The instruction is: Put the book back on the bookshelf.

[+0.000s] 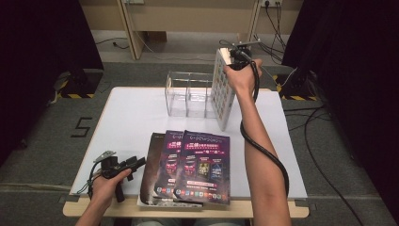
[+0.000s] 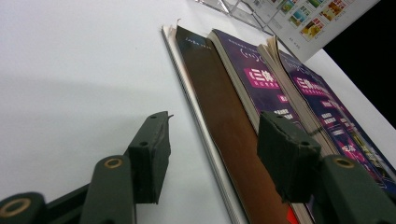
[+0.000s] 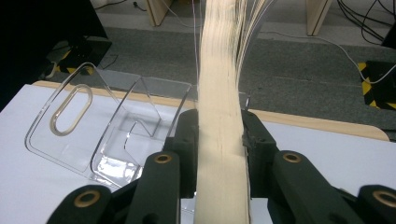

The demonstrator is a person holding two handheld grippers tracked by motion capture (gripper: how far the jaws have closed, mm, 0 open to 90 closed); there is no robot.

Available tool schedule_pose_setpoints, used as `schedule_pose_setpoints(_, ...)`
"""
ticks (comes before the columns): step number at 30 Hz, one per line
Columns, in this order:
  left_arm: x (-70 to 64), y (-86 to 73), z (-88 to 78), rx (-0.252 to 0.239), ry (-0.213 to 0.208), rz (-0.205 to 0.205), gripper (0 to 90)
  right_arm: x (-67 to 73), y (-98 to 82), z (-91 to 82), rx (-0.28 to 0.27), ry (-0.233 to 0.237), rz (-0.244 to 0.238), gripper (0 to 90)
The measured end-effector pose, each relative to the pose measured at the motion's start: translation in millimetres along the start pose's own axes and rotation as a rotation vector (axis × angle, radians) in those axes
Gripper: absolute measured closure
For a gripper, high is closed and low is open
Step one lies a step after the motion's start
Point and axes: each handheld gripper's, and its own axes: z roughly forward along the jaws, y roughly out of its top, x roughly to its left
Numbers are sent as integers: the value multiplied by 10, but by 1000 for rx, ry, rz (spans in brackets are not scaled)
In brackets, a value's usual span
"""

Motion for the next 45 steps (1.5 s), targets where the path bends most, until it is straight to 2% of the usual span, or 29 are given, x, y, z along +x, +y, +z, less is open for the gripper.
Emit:
schedule_pose_setpoints(3,0,-1,1,0,-1,0,435,-5,7,4,12,22,9,668)
schedule_pose_setpoints(6,-1,-3,2,3,-2,-1,435,-9,12,5,13,20,17,639)
schedule_pose_setpoints(10,-2,-2,3,2,-1,0,434,-18,27,18,56,26,37,616)
schedule_pose_setpoints(11,-1,-4,3,2,0,0,434,-11,34,34,85,50,53,609)
schedule_pose_setpoints(13,-1,-6,4,4,-1,-1,434,-8,44,48,111,35,46,631)
schedule_pose_setpoints(15,-2,-5,5,5,-1,0,434,-11,49,56,122,37,59,646)
schedule_pose_setpoints(16,-1,-3,3,4,-2,2,434,-16,63,56,135,25,73,683)
schedule_pose_setpoints(18,1,-3,1,3,-1,2,434,-13,70,54,139,17,66,708)
schedule_pose_setpoints(19,5,-3,0,2,-1,-1,434,3,75,47,140,-10,54,728)
schedule_pose_setpoints(21,8,-2,-1,1,0,1,434,8,75,46,141,-16,54,732)
schedule_pose_setpoints(30,14,3,-7,0,1,-5,435,6,31,37,93,-32,97,741)
schedule_pose_setpoints(37,3,1,4,1,-4,-1,435,0,21,35,72,-34,110,742)
schedule_pose_setpoints(45,7,3,4,1,-4,-4,435,28,71,-11,5,-45,133,742)
